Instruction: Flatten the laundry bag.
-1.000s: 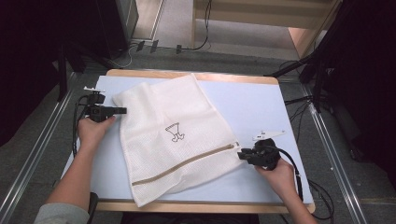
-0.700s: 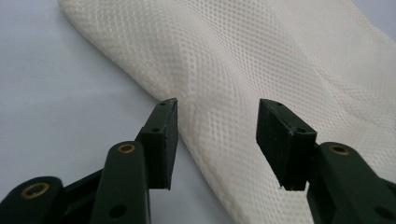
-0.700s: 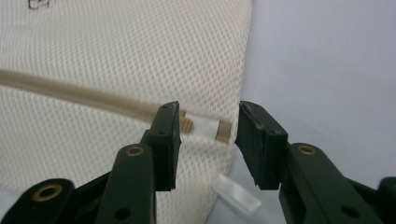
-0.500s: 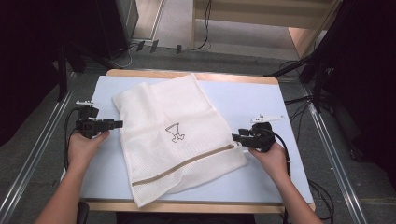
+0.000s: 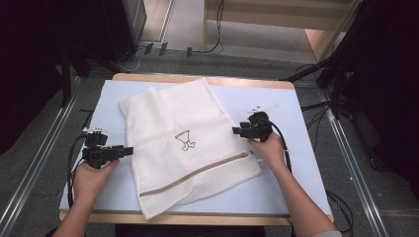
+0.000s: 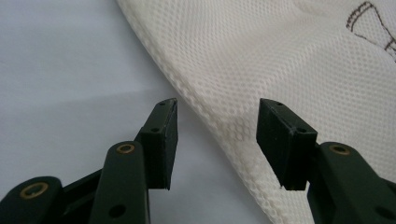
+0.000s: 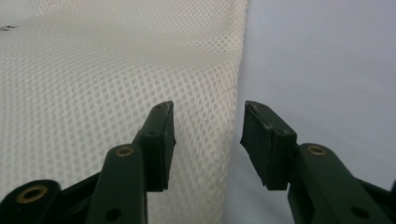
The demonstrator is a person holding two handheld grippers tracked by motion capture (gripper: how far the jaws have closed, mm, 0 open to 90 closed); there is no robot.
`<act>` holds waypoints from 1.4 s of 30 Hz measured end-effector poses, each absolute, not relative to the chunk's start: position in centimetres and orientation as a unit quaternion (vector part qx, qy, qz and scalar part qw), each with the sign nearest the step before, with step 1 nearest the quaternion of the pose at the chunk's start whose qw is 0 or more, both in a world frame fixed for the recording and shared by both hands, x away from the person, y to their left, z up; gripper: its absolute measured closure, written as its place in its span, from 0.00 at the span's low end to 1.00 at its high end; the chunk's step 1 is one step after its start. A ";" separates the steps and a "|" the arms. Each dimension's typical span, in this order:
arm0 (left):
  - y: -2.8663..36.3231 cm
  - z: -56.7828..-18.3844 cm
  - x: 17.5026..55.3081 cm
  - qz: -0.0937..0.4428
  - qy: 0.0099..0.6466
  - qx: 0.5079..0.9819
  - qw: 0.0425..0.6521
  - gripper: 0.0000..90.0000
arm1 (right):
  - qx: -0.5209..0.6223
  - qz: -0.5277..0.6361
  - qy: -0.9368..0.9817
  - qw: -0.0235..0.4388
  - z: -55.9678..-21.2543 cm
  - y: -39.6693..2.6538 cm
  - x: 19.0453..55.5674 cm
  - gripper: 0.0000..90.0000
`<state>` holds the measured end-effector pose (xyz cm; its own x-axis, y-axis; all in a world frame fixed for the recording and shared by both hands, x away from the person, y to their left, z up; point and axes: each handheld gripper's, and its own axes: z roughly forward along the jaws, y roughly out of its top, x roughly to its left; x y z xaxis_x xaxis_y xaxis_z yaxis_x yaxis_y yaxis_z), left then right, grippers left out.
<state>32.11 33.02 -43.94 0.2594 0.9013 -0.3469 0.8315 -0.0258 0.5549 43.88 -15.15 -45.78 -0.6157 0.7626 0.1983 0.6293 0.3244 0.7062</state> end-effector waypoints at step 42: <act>29.6 -44.2 44.3 0.024 0.549 0.752 0.364 0.95 | 0.476 0.359 0.798 0.088 -46.7 -18.7 40.4 0.93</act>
<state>44.33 29.61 -44.23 0.3952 0.8435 -0.3637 0.8085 -0.1315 0.5735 40.39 -18.74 -46.73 -0.5320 0.8224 0.2016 0.6963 0.2894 0.6568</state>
